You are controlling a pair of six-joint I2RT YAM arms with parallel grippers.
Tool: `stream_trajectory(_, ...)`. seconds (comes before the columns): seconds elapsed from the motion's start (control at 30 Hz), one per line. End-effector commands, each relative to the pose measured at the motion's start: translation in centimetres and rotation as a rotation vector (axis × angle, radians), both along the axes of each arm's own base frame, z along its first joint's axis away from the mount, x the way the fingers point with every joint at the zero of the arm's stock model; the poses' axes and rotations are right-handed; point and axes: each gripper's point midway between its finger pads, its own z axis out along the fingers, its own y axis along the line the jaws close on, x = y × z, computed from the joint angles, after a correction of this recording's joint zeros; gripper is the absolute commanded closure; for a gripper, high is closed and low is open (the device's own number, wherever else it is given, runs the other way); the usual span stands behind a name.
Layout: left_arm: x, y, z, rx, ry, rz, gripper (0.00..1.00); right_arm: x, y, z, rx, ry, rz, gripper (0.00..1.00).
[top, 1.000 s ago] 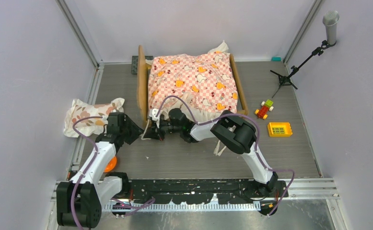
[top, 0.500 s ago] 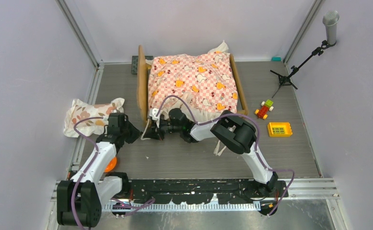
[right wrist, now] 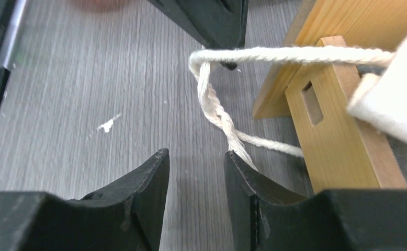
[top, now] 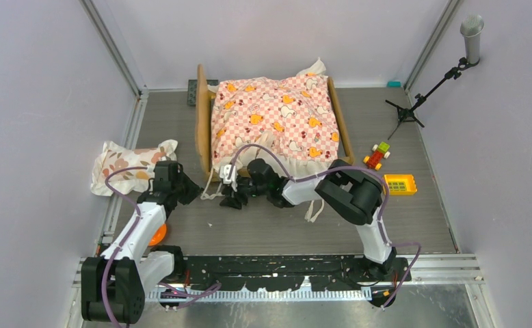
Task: Set up the pet bed
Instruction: Tie the ropes to the bed frame.
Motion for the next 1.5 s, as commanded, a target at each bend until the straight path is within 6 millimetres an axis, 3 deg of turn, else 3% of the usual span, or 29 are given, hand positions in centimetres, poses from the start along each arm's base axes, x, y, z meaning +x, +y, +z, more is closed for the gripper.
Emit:
stream_trajectory(0.0,0.7,0.1,0.6,0.001,-0.039,-0.002,1.0,1.5,-1.4,2.3,-0.013,-0.18,-0.044,0.51)
stream_trajectory(0.3,0.7,0.0,0.8,-0.004,-0.044,-0.011,1.0,5.0,-1.0,1.4,-0.072,-0.328,-0.123,0.46)
stream_trajectory(0.7,0.7,-0.2,0.9,-0.009,-0.051,-0.02,1.0,5.0,0.2,-0.7,-0.145,-0.26,-0.072,0.44)
stream_trajectory(1.23,0.6,-0.3,1.3,-0.015,-0.063,-0.025,1.0,5.1,-2.4,-4.3,-0.488,-0.198,-0.061,0.46)
stream_trajectory(1.33,0.6,-0.3,1.4,-0.015,-0.065,-0.025,1.0,4.8,-2.8,-5.1,-0.541,-0.182,-0.047,0.51)
stream_trajectory(1.47,0.6,-0.3,1.4,-0.014,-0.066,-0.025,1.0,5.0,-2.9,-5.3,-0.563,-0.179,-0.049,0.78)
